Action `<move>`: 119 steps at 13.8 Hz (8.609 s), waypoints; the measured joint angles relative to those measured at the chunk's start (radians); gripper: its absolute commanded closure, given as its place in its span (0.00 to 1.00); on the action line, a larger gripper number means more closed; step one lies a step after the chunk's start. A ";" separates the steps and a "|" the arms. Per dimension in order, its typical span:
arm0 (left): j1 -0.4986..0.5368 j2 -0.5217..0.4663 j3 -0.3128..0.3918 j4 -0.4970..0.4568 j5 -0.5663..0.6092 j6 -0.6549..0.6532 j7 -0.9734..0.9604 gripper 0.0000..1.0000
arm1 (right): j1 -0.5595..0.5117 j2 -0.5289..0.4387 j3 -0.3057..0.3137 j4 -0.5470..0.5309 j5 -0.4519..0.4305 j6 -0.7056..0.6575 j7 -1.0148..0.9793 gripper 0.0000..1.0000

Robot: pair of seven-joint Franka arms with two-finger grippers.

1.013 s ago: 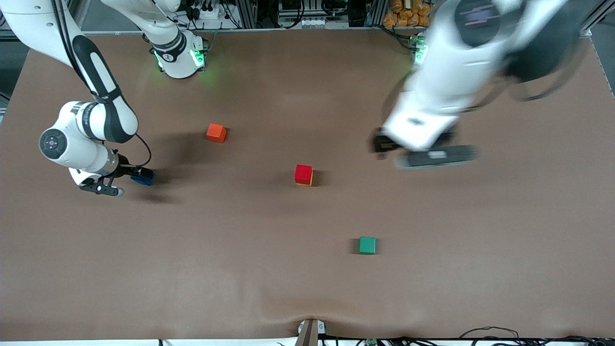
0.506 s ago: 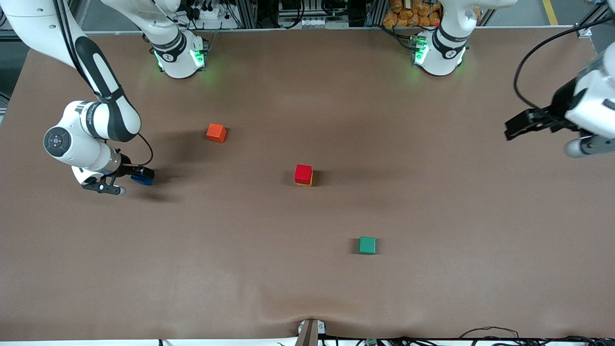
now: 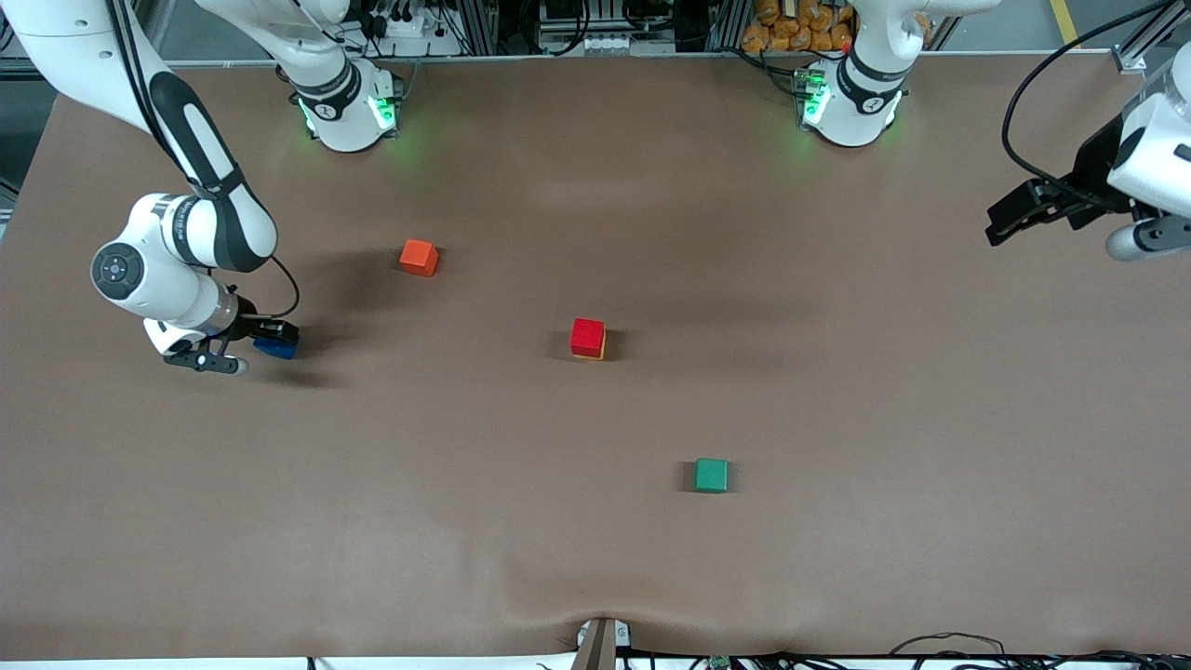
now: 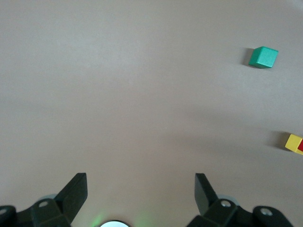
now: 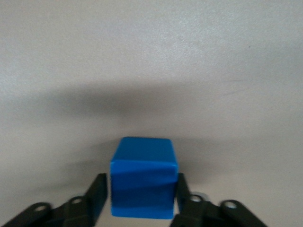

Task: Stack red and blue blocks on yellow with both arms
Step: 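Lift the blue cube while the left gripper withdraws to rest, then carry the blue cube with the right gripper over the red cube, then lower the blue cube onto the red cube with the right gripper, then open the right gripper and withdraw it from the stack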

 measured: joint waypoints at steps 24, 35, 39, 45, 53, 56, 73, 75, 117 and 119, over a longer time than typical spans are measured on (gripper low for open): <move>-0.005 -0.027 -0.034 0.000 -0.007 0.012 0.104 0.00 | 0.214 -0.029 0.031 0.800 0.156 -1.042 0.009 1.00; 0.000 -0.037 -0.052 0.023 -0.007 0.000 0.106 0.00 | 0.549 -0.020 0.036 0.980 0.217 -0.970 0.520 1.00; -0.002 -0.037 -0.056 0.026 -0.007 -0.002 0.106 0.00 | 0.678 0.072 0.035 0.980 0.217 -0.812 0.657 1.00; -0.004 -0.034 -0.059 0.025 -0.007 -0.004 0.105 0.00 | 0.741 0.167 0.031 1.003 0.215 -0.712 0.727 1.00; -0.003 -0.034 -0.073 0.026 -0.007 -0.024 0.102 0.00 | 0.819 0.281 0.030 1.026 0.214 -0.694 0.768 1.00; 0.000 -0.036 -0.071 0.026 -0.007 -0.039 0.102 0.00 | 0.851 0.312 0.027 1.035 0.166 -0.665 0.771 1.00; 0.001 -0.036 -0.070 0.027 -0.007 -0.041 0.102 0.00 | 0.885 0.390 0.021 1.041 0.075 -0.591 0.785 1.00; 0.001 -0.036 -0.070 0.027 -0.007 -0.041 0.102 0.00 | 0.886 0.396 0.021 1.041 0.066 -0.579 0.785 1.00; 0.002 -0.035 -0.066 0.030 -0.007 -0.041 0.106 0.00 | 0.721 0.268 0.002 1.103 0.223 -0.852 0.792 0.00; 0.002 -0.035 -0.066 0.030 -0.007 -0.041 0.106 0.00 | 0.682 0.216 -0.013 1.108 0.218 -0.933 0.792 0.00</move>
